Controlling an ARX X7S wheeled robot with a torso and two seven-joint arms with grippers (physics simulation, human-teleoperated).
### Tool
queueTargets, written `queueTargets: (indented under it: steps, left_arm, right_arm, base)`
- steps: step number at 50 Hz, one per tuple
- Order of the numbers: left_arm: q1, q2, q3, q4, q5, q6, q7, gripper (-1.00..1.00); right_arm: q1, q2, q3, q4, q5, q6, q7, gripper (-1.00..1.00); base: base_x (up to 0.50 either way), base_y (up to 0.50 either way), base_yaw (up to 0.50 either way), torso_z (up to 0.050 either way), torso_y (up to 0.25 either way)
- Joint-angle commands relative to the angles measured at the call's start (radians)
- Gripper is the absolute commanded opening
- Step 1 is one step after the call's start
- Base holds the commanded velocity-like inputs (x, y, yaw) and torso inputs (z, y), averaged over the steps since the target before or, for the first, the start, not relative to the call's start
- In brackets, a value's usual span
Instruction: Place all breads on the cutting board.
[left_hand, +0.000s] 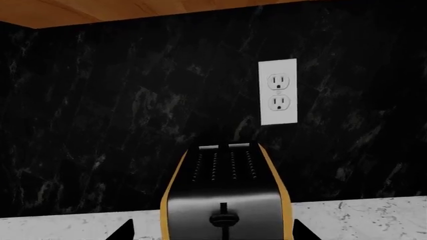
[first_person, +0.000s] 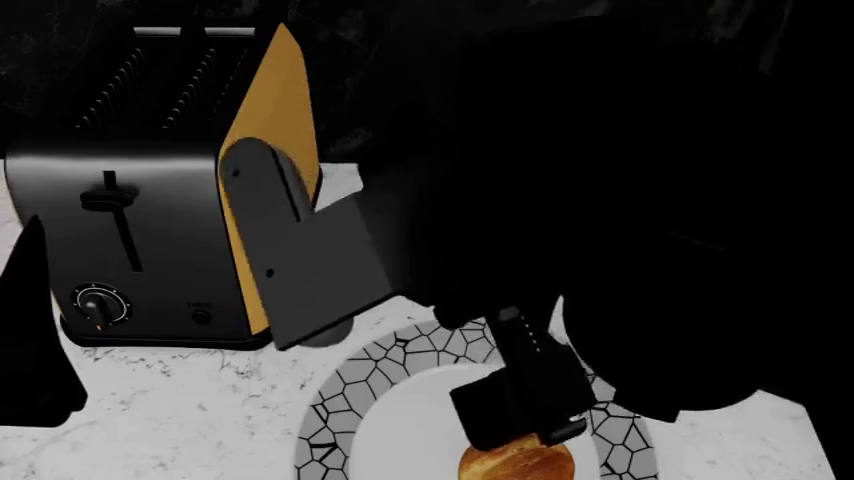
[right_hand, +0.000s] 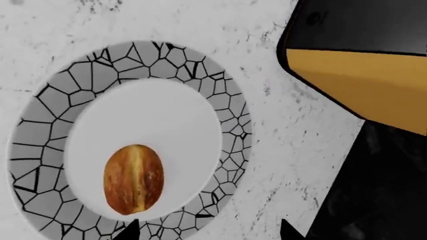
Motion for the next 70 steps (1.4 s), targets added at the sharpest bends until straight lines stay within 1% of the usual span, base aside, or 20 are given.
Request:
queueTargets:
  steps: [1, 10, 16, 22, 24, 40, 53, 60, 70]
  left_arm:
    - [0.008, 0.002, 0.005, -0.005, 0.012, 0.0, 0.005, 1.0]
    - [0.011, -0.003, 0.002, -0.004, 0.012, 0.004, 0.007, 1.0]
    - [0.004, -0.004, 0.005, -0.005, 0.007, 0.004, 0.002, 1.0]
    - [0.014, -0.008, 0.003, 0.001, 0.01, 0.008, 0.004, 1.0]
    - [0.015, -0.01, 0.0, 0.001, 0.011, 0.01, 0.006, 1.0]
    - [-0.003, -0.009, 0.012, 0.001, -0.003, 0.006, -0.012, 1.0]
    - [-0.002, -0.006, 0.019, -0.002, 0.006, 0.005, -0.01, 1.0]
    - [-0.004, -0.003, 0.024, -0.006, 0.008, 0.004, -0.009, 1.0]
    - [0.0, 0.0, 0.025, -0.003, 0.016, 0.007, -0.009, 1.0]
  right_arm:
    - [-0.029, -0.028, -0.004, -0.032, -0.008, -0.046, 0.01, 1.0]
    - [-0.045, -0.033, -0.029, -0.031, -0.012, -0.047, -0.005, 1.0]
    - [-0.07, -0.036, -0.017, -0.077, 0.016, -0.026, 0.013, 1.0]
    - [-0.093, -0.047, 0.025, -0.111, 0.098, 0.075, 0.036, 1.0]
    - [-0.099, -0.043, 0.029, -0.108, 0.103, 0.076, 0.041, 1.0]
    - [-0.125, 0.053, -0.008, -0.188, 0.093, 0.088, 0.068, 1.0]
    - [-0.145, 0.096, -0.028, -0.218, 0.083, 0.092, 0.089, 1.0]
    - [-0.162, 0.123, -0.064, -0.215, 0.052, 0.091, 0.102, 1.0]
    - [-0.171, 0.135, -0.063, -0.197, 0.051, 0.085, 0.107, 1.0]
  base:
    - [0.0, 0.0, 0.0, 0.0, 0.0]
    - [0.0, 0.0, 0.0, 0.0, 0.0]
    - [0.0, 0.0, 0.0, 0.0, 0.0]
    - [0.0, 0.0, 0.0, 0.0, 0.0]
    - [0.0, 0.0, 0.0, 0.0, 0.0]
    - [0.0, 0.0, 0.0, 0.0, 0.0]
    - [0.0, 0.0, 0.0, 0.0, 0.0]
    - [0.0, 0.0, 0.0, 0.0, 0.0]
    - [0.0, 0.0, 0.0, 0.0, 0.0]
